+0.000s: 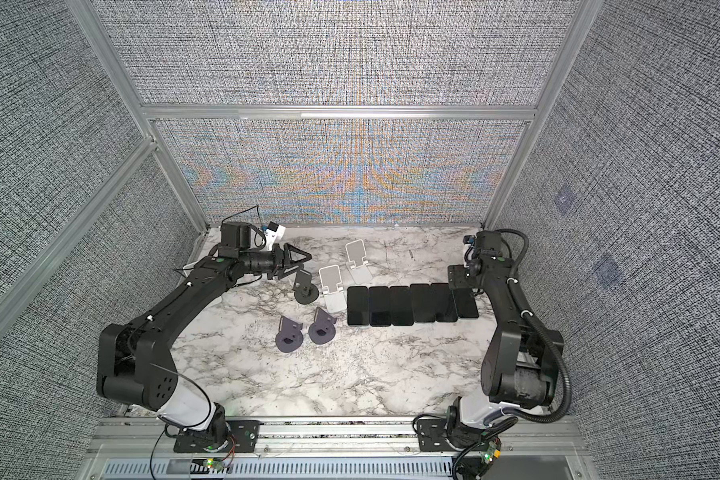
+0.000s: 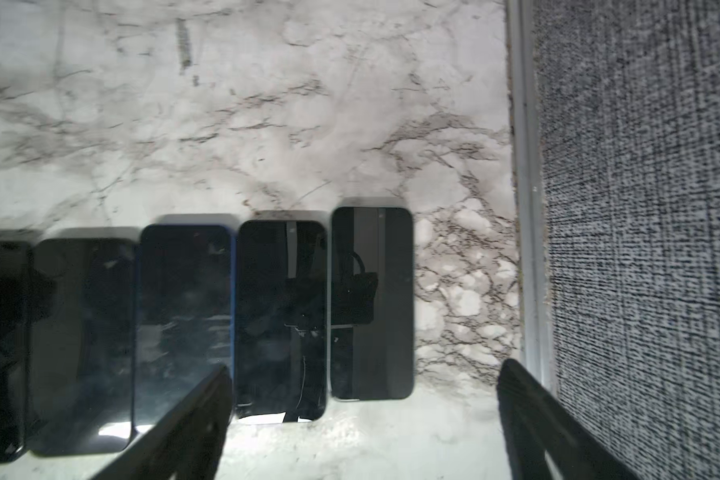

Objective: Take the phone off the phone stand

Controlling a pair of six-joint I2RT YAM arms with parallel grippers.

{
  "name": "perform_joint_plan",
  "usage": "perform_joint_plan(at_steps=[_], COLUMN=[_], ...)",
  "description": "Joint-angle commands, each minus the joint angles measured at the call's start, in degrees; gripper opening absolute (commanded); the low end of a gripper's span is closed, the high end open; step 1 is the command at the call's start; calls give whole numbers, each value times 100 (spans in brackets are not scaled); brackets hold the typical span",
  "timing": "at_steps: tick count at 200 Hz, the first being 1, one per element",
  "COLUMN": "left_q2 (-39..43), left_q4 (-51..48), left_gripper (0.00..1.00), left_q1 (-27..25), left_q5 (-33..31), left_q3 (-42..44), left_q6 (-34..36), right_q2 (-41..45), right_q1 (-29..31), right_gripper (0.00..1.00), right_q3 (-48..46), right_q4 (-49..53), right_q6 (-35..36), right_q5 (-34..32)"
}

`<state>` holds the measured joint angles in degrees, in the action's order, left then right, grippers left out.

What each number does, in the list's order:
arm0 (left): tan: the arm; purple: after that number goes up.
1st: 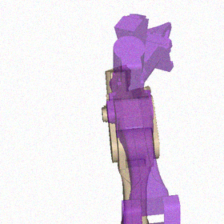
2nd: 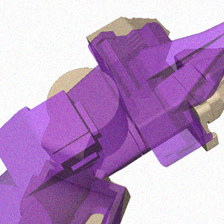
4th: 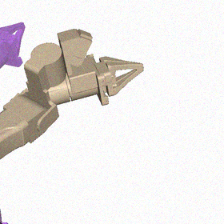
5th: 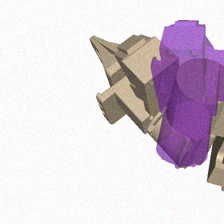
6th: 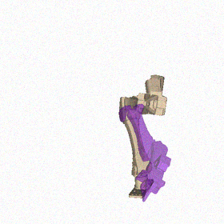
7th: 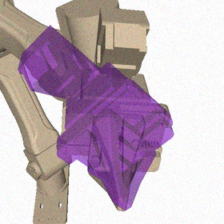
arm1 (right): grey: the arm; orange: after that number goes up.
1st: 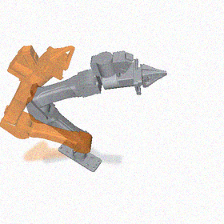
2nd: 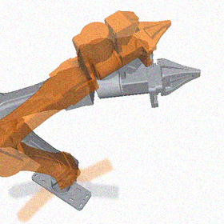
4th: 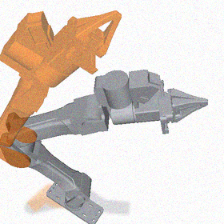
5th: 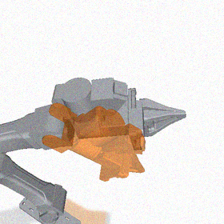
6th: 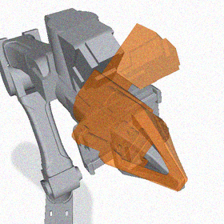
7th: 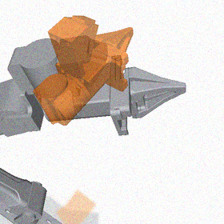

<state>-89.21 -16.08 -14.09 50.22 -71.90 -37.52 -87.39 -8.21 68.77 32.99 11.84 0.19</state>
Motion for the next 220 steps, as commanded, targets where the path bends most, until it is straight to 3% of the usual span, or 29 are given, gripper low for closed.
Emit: perform_joint_plan(at_steps=[1, 19, 24, 40, 55, 85, 117, 164, 185, 220], left_q2=[268, 573, 660, 1024, 1433, 2317, 3030, 2968, 2552, 1815], left_q4=[-1008, -1416, -1447, -1343, -1204, -865, 261, 2162, 3019, 4244], left_gripper=[73, 96, 99, 99, 99, 99, 99, 99, 99, 99], left_q1=[11, 11, 6, 9, 11, 10, 11, 20, 76, 205], left_q5=[-919, -1664, -1744, -2088, -2789, -4970, -7090, -9009, -9447, -9135], left_q3=[-251, -336, -289, 71, 459, 1241, 2614, 4156, 4488, 4750], left_q6=[1021, 1387, 1420, 1423, 1498, 1653, 1835, 2493, 2916, 3191], right_q2=[429, 784, 868, 1121, 1296, 1538, 1464, 1145, 925, 715], right_q1=[415, 739, 831, 1151, 1444, 1837, 2018, 2176, 2199, 2220], right_gripper=[99, 99, 99, 99, 99, 99, 99, 99, 99, 99], right_q3=[-414, -757, -848, -1135, -1652, -2414, -3032, -3683, -3837, -3797], right_q4=[-491, -733, -805, -1082, -1435, -2232, -3064, -4445, -4991, -5396], right_q6=[-239, -509, -593, -768, -839, -967, -890, -575, -504, -338], right_q5=[122, 181, 215, 103, -152, -705, -897, -1238, -1275, -1479])
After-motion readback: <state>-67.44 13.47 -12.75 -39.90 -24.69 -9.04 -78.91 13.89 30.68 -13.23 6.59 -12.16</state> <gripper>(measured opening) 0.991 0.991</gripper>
